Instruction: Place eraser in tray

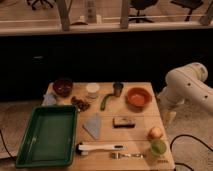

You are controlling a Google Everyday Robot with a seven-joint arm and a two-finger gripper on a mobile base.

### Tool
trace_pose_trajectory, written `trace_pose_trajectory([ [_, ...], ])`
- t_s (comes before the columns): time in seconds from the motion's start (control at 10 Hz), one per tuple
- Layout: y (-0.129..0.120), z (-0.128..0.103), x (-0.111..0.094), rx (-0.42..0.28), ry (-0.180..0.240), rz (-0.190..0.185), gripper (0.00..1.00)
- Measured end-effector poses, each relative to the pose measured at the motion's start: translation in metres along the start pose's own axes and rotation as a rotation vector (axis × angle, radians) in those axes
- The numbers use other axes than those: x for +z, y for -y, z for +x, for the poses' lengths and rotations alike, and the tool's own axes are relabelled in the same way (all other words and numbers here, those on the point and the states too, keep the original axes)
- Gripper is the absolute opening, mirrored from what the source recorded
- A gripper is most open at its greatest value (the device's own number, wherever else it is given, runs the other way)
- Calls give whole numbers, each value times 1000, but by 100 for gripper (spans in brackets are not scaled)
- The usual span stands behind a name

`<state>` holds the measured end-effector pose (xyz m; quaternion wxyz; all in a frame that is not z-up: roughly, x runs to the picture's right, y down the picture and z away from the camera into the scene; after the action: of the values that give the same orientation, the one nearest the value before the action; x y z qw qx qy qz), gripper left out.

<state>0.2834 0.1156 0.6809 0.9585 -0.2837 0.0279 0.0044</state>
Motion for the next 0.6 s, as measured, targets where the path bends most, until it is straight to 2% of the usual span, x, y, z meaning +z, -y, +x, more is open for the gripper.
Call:
trace_pose_trajectory([
  [0.2,-3,-18,2,-49,-17,-2,80],
  [0.5,-9,-22,6,-95,-33,-7,80],
  [0.6,-13,-30,12,-125,-36,-11,80],
])
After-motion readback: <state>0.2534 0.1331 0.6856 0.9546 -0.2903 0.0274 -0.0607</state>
